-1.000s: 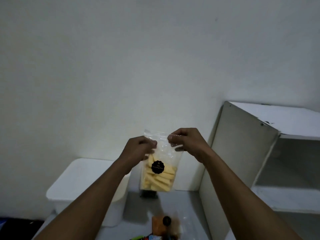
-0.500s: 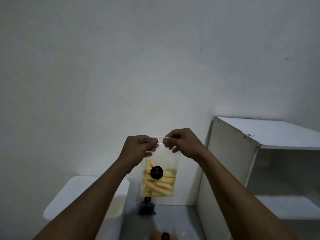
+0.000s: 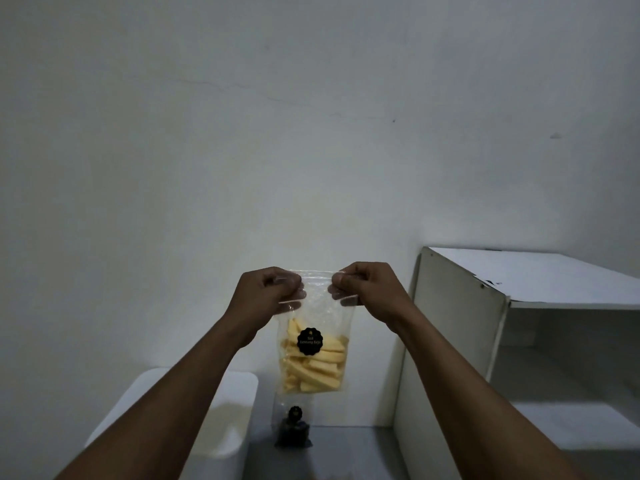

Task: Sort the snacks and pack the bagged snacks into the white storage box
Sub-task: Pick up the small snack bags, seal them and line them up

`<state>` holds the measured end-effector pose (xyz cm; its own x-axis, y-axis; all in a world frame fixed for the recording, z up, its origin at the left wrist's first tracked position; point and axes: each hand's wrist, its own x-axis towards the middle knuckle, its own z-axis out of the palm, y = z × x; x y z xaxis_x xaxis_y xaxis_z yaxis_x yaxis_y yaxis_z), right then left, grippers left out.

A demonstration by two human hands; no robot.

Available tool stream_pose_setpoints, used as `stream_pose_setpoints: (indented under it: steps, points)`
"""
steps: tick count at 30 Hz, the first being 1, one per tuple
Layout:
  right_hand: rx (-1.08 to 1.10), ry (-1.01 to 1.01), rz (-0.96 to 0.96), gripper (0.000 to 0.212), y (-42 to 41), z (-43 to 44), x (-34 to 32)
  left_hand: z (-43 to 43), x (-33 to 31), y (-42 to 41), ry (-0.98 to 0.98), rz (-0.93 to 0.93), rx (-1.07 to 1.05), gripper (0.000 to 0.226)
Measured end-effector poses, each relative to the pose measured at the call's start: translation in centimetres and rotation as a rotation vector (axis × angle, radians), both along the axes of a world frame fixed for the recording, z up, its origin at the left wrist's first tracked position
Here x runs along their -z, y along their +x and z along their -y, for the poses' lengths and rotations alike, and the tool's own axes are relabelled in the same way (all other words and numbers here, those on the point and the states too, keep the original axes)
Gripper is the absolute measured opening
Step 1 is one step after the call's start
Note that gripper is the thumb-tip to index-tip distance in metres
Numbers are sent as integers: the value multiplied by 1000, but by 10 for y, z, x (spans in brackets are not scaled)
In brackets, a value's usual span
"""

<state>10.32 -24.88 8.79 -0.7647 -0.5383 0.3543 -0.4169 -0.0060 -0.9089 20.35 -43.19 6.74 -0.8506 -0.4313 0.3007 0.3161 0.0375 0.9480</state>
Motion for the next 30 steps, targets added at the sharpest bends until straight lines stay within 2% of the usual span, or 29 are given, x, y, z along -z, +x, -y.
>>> stream_pose_setpoints:
  steps: [6, 11, 13, 16, 20, 23, 26, 30]
  points:
    - [-60, -41, 63, 5, 3, -2, 1, 3, -7, 0, -32, -36, -118, 9]
    - [1, -98, 25, 8, -1, -2, 1, -1, -7, 1, 38, 3, -17, 16]
    - [-2, -102, 33, 8, -1, -3, 1, 0, -6, 1, 6, 1, -20, 13]
    - [-44, -39, 49, 12, 0, -5, 1, 2, -6, -2, -46, -22, -72, 7]
    - [-43, 75, -31, 16, 2, -2, -1, -5, -5, -6, -87, -13, -53, 7]
    - [-18, 60, -76, 13, 0, -2, -4, -10, -6, -6, -23, -9, 3, 9]
    - [-14, 5, -35, 14, -4, -5, -3, -7, -6, -7, 74, -29, 25, 18]
    - [-15, 92, -66, 9, -7, -4, -1, -1, -3, -9, 33, -32, -35, 19]
